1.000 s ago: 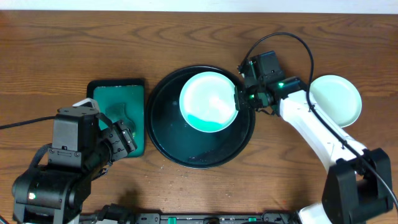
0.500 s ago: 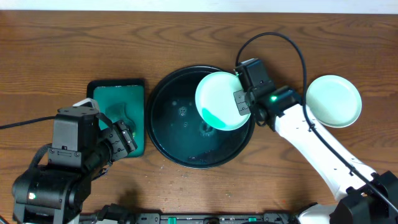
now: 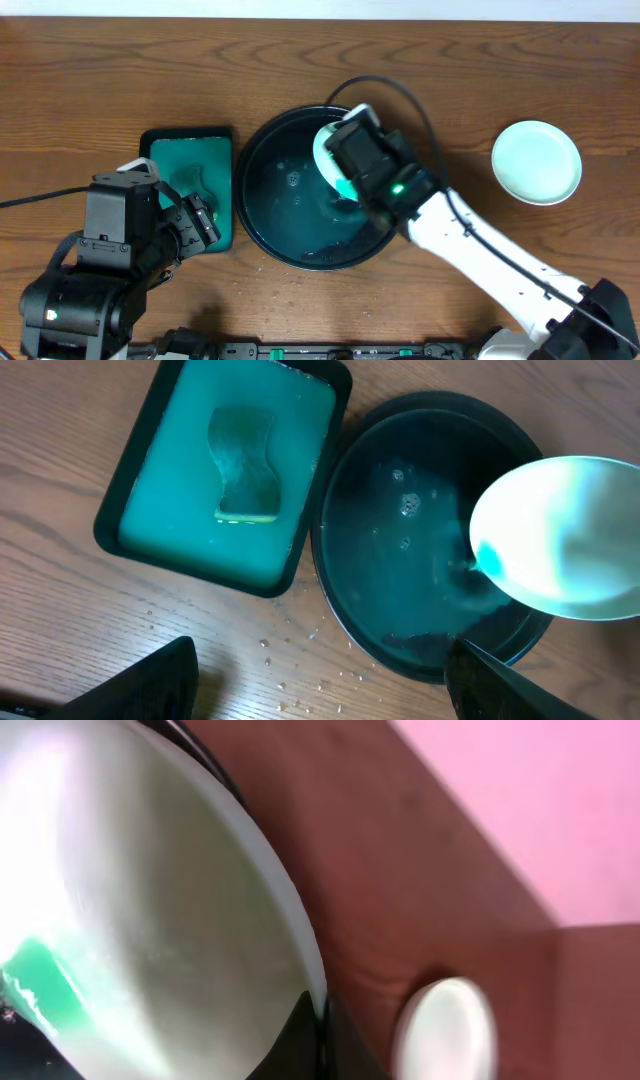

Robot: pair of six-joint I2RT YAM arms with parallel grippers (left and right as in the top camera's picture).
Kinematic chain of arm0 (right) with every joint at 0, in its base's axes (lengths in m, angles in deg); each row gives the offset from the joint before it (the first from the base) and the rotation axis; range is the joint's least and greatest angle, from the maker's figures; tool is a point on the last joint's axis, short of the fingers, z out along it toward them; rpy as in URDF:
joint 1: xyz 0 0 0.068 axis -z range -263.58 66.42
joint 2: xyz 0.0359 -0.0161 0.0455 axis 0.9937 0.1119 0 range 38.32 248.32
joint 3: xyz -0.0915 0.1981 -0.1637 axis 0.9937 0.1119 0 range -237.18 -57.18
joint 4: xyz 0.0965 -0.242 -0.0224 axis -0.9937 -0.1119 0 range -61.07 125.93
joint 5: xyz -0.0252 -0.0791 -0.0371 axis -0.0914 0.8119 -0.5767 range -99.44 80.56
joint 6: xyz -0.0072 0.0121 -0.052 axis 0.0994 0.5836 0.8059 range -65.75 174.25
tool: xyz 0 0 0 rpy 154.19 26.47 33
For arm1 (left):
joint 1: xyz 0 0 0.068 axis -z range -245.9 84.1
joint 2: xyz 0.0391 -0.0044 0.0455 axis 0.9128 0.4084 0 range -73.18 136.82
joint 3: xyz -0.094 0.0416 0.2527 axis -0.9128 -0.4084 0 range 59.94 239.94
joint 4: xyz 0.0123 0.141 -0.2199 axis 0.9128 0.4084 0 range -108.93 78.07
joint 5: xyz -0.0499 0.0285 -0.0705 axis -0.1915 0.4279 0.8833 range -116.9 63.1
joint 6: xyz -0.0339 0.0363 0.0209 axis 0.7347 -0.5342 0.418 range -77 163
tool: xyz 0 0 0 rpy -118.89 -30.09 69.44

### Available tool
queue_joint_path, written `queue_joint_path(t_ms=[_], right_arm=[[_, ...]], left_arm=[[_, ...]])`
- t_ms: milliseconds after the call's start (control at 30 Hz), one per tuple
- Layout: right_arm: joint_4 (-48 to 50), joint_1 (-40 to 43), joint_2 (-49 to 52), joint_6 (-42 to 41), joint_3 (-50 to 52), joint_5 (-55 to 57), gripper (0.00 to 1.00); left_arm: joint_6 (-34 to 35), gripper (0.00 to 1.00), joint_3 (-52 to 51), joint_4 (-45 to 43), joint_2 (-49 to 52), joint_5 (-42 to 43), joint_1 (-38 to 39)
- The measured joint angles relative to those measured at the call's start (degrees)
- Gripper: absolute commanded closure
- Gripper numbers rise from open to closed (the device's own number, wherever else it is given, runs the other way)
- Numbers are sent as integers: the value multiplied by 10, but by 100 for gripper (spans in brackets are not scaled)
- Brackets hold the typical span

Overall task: Clean dirty plates on tray and stack at the side
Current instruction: 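Tilt the held plate upright over the black tray to drain water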

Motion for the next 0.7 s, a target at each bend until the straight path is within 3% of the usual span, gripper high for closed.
queue_joint_path(t_ms=[700], right_arm=[[20,-165,-2,179,0,275,99]], left_arm=[[0,21,0,0,0,0,0]])
